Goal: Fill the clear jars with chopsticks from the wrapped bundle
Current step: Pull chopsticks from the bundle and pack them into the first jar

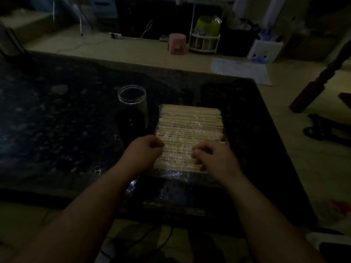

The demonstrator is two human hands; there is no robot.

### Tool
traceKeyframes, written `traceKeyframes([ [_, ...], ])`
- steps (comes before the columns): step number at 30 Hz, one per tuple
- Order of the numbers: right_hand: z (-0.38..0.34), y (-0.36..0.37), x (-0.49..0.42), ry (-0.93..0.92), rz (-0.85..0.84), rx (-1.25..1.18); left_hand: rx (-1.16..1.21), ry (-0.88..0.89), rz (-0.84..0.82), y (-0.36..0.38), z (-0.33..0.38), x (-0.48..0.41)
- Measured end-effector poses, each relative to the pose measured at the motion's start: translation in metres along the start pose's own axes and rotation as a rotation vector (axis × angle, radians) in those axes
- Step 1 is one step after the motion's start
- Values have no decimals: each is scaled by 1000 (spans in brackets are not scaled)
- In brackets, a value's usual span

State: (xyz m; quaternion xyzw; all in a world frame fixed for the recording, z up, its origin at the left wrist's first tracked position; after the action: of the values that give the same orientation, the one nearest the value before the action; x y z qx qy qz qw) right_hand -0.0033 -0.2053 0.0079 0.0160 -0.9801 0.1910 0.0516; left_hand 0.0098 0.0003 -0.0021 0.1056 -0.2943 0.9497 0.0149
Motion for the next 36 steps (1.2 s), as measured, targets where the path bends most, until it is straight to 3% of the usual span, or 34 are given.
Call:
traceKeyframes([
  [7, 14, 40, -12, 306, -159, -168, -200, -26, -83, 9, -21, -8],
  [13, 18, 50, -13, 328, -196, 20, -484, 42, -197, 11, -28, -7],
  [18, 23, 53, -17, 341, -205, 83, -675, 120, -199, 17, -32, -4],
  [32, 27, 66, -16, 536, -234, -341, -696, 212, -186, 20, -29, -4],
  [36, 27, 65, -15, 505, -250, -333, -637, 191, -191, 19, -31, -6],
])
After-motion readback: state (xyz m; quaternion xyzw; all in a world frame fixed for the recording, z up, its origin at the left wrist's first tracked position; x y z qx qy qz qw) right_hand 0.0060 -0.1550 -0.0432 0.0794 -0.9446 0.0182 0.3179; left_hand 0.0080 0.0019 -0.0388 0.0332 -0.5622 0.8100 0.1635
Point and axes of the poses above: each hand's wrist, its own x-axis away from the middle knuckle, its own y-axis out of the palm, z = x × y, the point moved 1 cm from there along -x, towards the middle knuckle, and after that the axes turned 2 degrees about -x, right-handed, at the moved point
